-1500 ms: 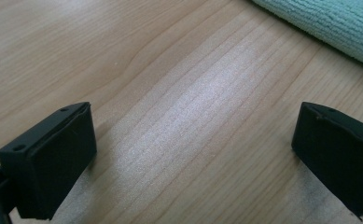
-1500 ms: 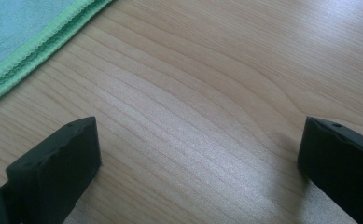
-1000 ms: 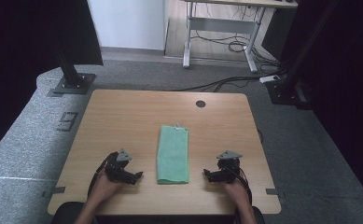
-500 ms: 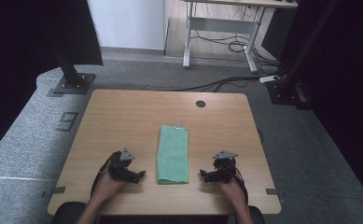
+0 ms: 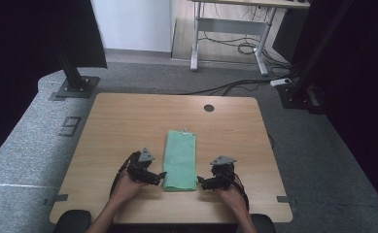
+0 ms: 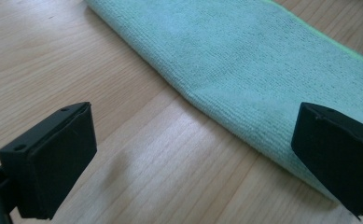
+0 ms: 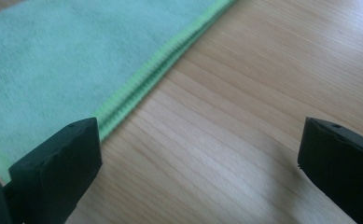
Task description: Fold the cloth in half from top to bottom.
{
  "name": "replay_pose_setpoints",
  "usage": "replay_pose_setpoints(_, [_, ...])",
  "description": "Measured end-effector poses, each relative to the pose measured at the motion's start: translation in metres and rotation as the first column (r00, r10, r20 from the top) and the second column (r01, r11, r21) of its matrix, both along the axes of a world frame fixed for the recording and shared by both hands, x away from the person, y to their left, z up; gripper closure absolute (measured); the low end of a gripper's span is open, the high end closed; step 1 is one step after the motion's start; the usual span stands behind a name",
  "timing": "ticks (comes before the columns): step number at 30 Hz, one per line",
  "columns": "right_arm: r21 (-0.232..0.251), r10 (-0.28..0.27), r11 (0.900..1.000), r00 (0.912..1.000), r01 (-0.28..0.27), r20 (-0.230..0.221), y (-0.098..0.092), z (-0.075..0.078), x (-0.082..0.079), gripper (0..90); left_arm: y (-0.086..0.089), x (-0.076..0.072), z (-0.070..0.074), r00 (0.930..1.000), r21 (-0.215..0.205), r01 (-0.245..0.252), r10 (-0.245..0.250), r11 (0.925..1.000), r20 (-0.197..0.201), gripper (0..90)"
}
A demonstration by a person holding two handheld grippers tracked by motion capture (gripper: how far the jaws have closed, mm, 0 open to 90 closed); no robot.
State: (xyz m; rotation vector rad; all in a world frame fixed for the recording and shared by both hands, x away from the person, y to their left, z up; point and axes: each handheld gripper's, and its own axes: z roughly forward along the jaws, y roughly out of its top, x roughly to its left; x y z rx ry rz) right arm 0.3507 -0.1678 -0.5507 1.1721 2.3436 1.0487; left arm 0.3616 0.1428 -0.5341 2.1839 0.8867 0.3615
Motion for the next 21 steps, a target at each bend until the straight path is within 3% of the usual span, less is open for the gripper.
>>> replay_pose_setpoints(6, [0.012, 0.013, 1.000, 0.9998, -0.013, 0.013, 0.015, 0.001, 0.004, 0.0, -0.004, 0.002, -0.008, 0.9999, 0.028, -0.011, 0.011, 0.9995, -0.011, 0.1])
replay_pose_setpoints(11, [-0.021, 0.029, 0.999, 0.9995, -0.029, 0.012, 0.025, -0.001, 0.005, 0.0, -0.009, 0.001, -0.013, 1.0000, 0.080, -0.004, 0.004, 0.9968, -0.003, 0.5])
replay_pose_setpoints(21, [-0.040, 0.017, 0.999, 0.9997, -0.017, -0.017, 0.025, -0.004, 0.005, 0.0, -0.010, -0.003, -0.013, 1.0000, 0.095, 0.000, 0.000, 0.9955, -0.004, 1.2])
